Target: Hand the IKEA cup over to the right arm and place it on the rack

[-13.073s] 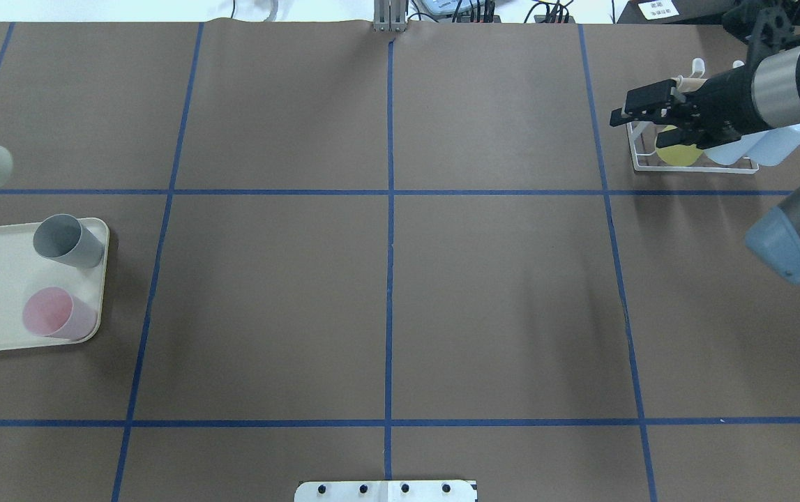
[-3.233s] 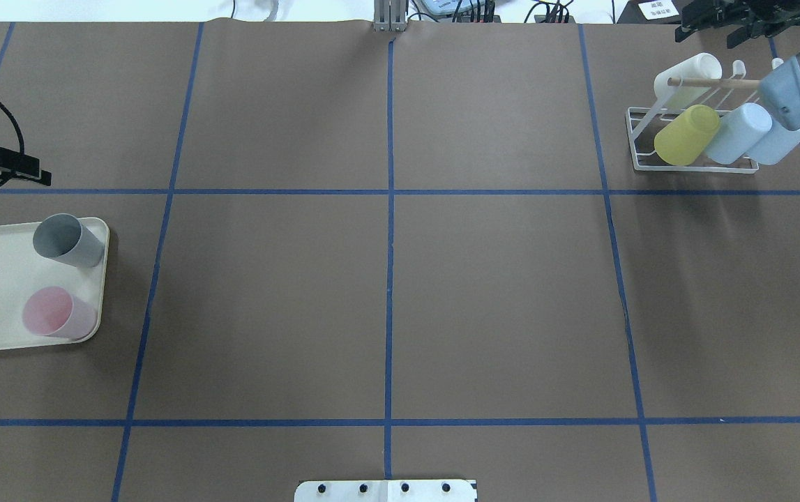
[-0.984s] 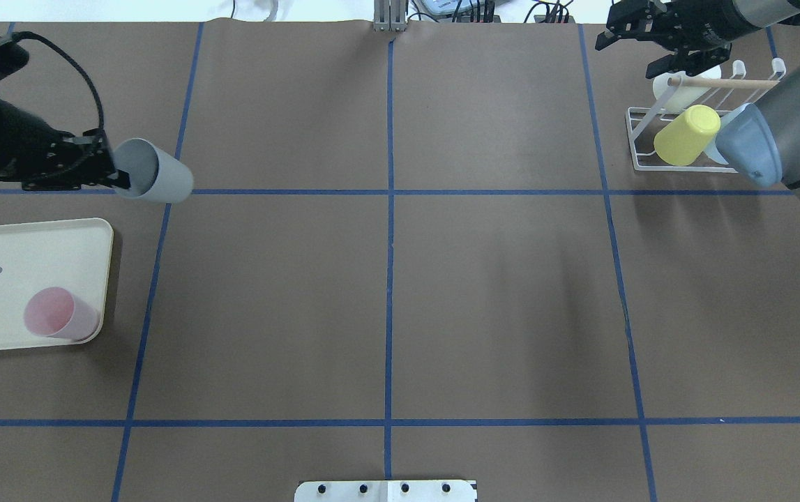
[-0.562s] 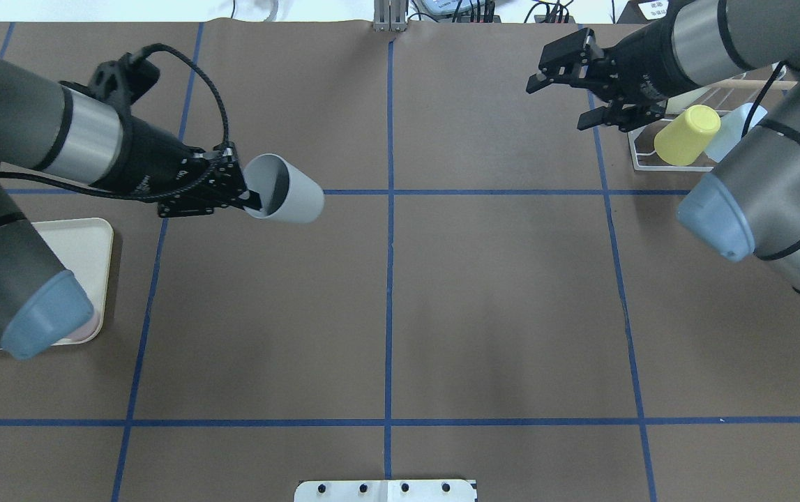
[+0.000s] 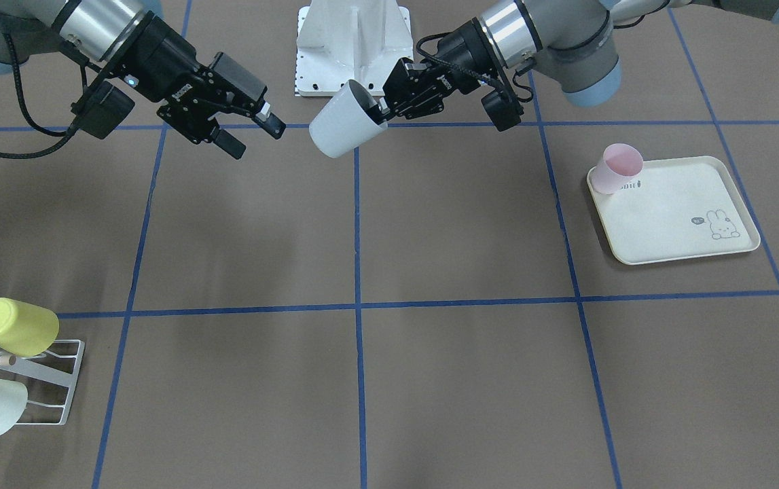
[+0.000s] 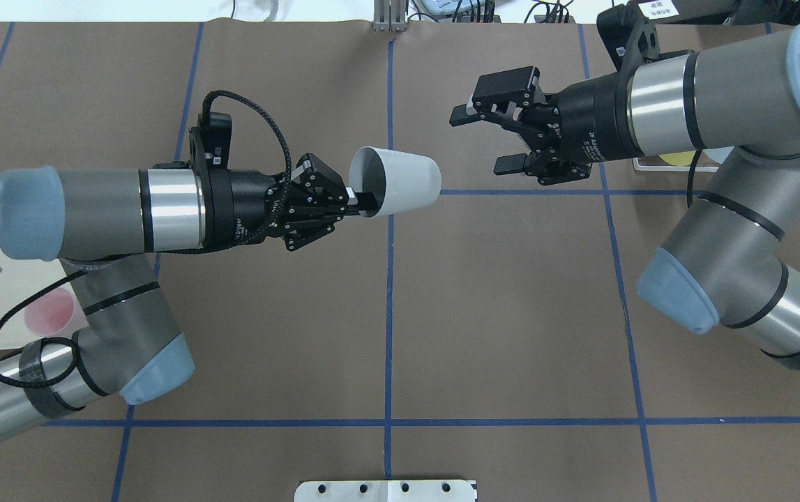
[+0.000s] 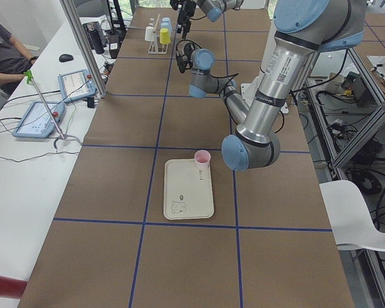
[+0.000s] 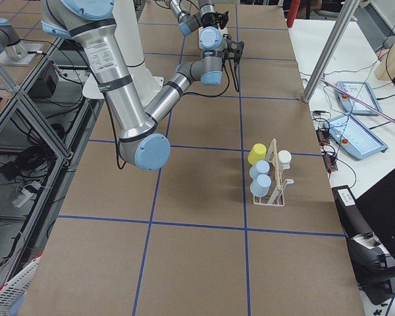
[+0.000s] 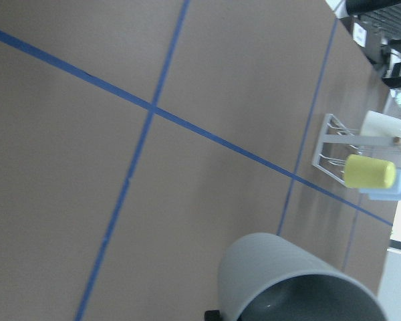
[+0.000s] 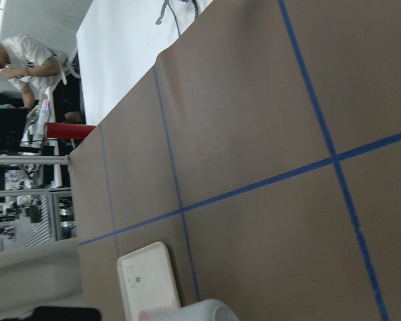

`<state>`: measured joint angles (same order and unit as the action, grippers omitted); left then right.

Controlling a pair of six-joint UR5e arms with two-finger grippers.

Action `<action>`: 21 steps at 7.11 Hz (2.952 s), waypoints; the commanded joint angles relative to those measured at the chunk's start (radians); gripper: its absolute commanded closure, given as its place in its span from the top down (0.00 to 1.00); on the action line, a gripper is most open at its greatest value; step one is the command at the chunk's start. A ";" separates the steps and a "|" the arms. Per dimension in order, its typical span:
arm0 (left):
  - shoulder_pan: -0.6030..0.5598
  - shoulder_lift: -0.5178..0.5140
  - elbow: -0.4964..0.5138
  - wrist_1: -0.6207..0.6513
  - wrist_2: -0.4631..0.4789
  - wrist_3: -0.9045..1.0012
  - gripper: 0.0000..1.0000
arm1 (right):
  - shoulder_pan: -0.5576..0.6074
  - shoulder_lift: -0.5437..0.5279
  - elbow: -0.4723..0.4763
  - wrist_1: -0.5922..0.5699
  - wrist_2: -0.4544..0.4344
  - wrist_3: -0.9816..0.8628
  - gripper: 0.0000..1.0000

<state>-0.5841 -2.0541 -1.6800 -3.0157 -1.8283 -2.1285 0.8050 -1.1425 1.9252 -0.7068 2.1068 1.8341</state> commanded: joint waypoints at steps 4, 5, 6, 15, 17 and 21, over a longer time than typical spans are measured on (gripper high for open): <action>0.133 -0.021 0.226 -0.620 0.314 -0.139 0.00 | -0.036 -0.005 -0.117 0.435 -0.062 0.299 0.98; 0.151 -0.040 0.229 -0.618 0.319 -0.139 0.00 | -0.046 0.004 -0.117 0.441 -0.068 0.304 0.98; 0.155 -0.055 0.230 -0.618 0.320 -0.137 0.00 | -0.055 0.006 -0.117 0.443 -0.068 0.304 0.98; 0.202 -0.107 0.241 -0.614 0.354 -0.137 0.00 | -0.098 0.027 -0.109 0.449 -0.097 0.332 0.98; 0.202 -0.109 0.241 -0.614 0.359 -0.137 0.00 | -0.101 0.027 -0.106 0.449 -0.097 0.332 0.96; 0.205 -0.110 0.258 -0.615 0.383 -0.136 0.12 | -0.104 0.026 -0.104 0.463 -0.099 0.332 0.51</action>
<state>-0.3797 -2.1651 -1.4327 -3.6309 -1.4513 -2.2647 0.7013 -1.1164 1.8200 -0.2553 2.0093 2.1671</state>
